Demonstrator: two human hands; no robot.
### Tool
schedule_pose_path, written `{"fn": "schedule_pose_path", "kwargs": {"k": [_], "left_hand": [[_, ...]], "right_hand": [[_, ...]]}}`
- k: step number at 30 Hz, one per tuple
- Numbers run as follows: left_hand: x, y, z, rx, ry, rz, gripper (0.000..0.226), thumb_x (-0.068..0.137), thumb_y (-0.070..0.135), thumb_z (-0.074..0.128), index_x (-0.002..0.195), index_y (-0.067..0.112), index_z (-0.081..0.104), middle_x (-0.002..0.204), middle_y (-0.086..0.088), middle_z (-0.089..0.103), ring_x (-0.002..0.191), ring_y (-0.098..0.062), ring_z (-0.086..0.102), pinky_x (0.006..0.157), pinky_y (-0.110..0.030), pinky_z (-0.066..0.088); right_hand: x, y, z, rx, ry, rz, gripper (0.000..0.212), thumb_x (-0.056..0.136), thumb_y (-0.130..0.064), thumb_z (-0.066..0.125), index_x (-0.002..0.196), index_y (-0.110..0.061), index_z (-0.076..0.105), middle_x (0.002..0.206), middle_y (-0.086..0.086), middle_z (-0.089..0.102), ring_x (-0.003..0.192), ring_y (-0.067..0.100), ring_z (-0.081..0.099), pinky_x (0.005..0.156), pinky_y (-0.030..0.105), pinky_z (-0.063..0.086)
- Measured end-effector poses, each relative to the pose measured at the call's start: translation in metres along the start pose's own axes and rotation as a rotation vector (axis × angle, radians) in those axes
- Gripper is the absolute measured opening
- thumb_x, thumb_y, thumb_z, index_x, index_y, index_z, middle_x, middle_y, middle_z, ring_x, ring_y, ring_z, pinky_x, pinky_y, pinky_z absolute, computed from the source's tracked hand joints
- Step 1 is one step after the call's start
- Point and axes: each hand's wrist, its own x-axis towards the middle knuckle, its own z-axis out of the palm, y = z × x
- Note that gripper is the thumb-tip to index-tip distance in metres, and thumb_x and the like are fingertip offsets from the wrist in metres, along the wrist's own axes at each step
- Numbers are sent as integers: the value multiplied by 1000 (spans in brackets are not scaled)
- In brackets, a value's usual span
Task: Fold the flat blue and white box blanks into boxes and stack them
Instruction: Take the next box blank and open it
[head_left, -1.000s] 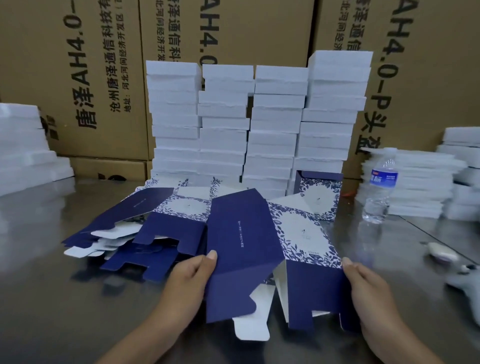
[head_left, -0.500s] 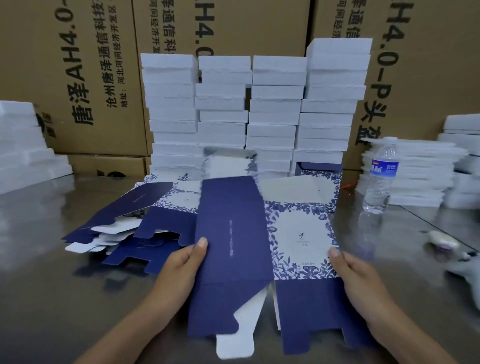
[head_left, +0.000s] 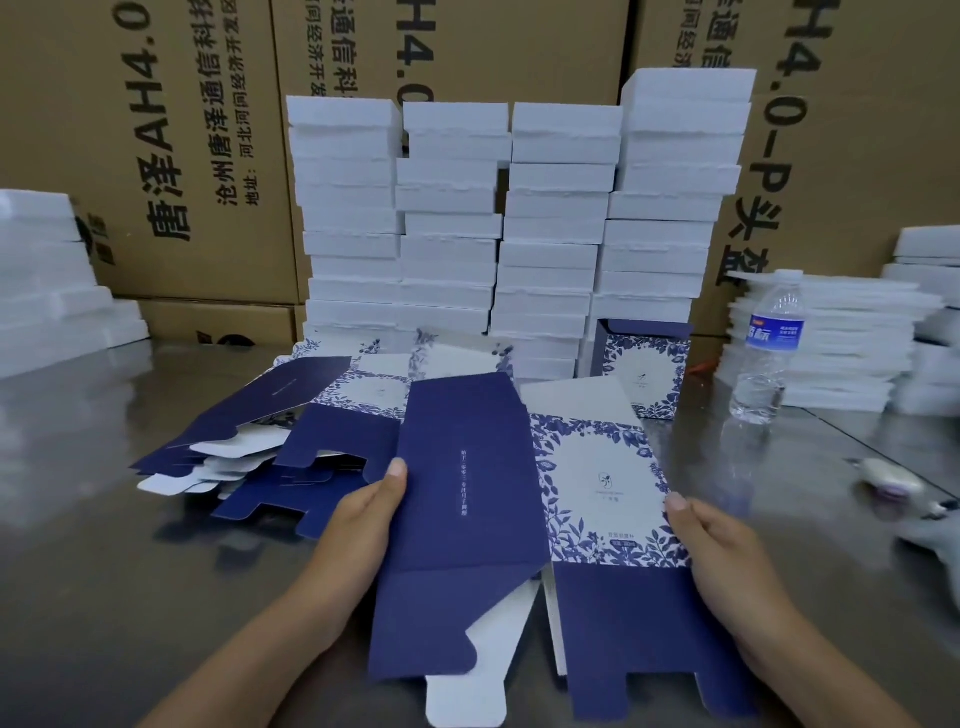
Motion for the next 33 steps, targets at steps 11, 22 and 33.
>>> {"fn": "schedule_pose_path", "kwargs": {"k": [11,22,33], "left_hand": [[1,-2,-4,36,-53,-57,43,97,44,43,83,21,77,89,-5,76,81,-22,73,80,-37,53],[1,-1,-6,-66,-18,-59,39,97,41,44,83,26,77,90,-7,75,79,-25,73,69,-35,55],[-3,7,-1,-152,-7,-84,40,93,45,48,73,27,78,79,-3,75,67,-18,72,47,-23,53]], "right_hand": [[1,-1,-4,83,12,83,30,96,-22,48,77,-4,63,58,-6,64,44,-4,53,42,6,38],[-2,-11,-4,178,-32,192,24,93,-20,56,79,-5,69,68,5,70,53,11,62,47,14,46],[-3,-8,-3,-7,-23,122,35,95,-25,52,73,1,58,60,8,57,51,15,47,44,18,35]]}}
